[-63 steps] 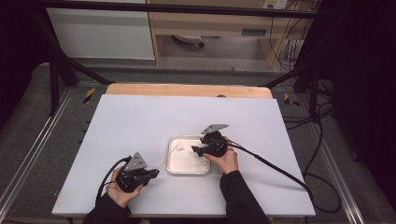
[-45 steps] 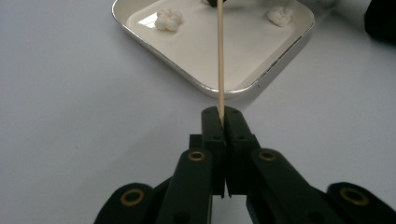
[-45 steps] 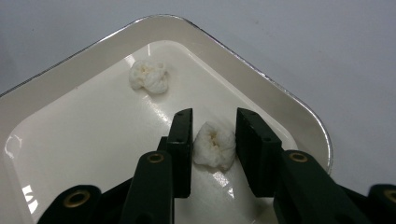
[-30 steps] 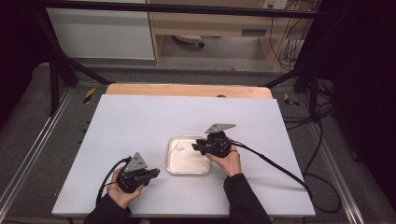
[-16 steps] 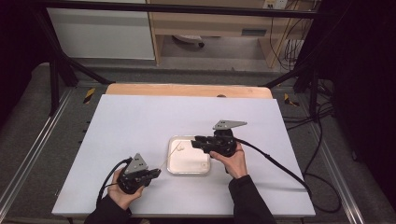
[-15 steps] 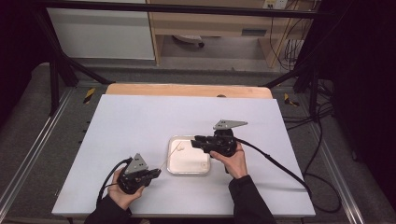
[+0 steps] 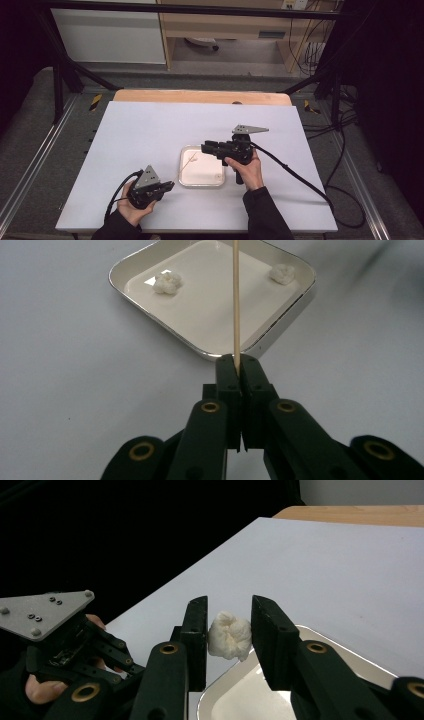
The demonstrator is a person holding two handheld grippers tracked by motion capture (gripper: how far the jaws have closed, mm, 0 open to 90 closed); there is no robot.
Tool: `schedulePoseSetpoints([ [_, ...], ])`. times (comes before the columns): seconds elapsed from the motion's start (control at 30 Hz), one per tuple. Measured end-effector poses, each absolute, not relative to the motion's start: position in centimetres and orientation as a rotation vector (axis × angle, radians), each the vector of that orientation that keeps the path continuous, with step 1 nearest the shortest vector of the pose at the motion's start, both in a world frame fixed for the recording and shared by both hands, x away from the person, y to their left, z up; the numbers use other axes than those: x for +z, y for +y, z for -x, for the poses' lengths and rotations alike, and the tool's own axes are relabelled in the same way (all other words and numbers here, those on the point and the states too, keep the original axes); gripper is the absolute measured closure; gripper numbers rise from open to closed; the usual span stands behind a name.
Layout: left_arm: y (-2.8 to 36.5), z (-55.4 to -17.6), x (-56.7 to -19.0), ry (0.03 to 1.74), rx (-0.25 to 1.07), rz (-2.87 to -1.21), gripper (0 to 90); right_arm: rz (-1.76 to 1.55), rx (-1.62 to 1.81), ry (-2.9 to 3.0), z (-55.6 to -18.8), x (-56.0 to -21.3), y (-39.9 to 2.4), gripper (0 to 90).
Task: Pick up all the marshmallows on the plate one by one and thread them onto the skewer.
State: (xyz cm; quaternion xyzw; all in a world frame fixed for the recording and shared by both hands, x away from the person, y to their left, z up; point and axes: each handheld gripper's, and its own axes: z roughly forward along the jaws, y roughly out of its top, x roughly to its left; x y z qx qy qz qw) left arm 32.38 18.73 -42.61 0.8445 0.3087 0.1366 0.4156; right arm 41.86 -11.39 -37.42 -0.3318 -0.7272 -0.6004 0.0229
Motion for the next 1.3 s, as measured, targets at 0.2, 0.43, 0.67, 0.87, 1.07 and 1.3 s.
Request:
schedulePoseSetpoints([
  [0.2,18.7,-32.3,-42.5,0.769,0.346,-2.117,88.7,1.024,-1.855,-2.233,-41.9,-37.7,-11.1,69.5],
  [0.43,18.5,-32.3,-42.6,0.762,0.341,-2.123,88.7,1.016,-1.862,-2.210,-42.0,-37.9,-10.9,70.1],
  [0.67,18.5,-32.3,-42.6,0.755,0.341,-2.123,88.7,1.004,-1.853,-2.204,-41.9,-38.2,-10.6,70.6],
  [0.87,18.5,-32.2,-42.6,0.753,0.345,-2.121,88.6,1.000,-1.847,-2.192,-42.0,-38.4,-10.5,70.8],
  [1.07,18.3,-32.2,-42.7,0.734,0.338,-2.135,88.7,0.984,-1.836,-2.189,-41.8,-38.6,-10.4,72.9],
  [1.3,18.4,-32.1,-42.5,0.732,0.341,-2.128,88.7,0.994,-1.855,-2.183,-41.8,-38.3,-10.5,75.6],
])
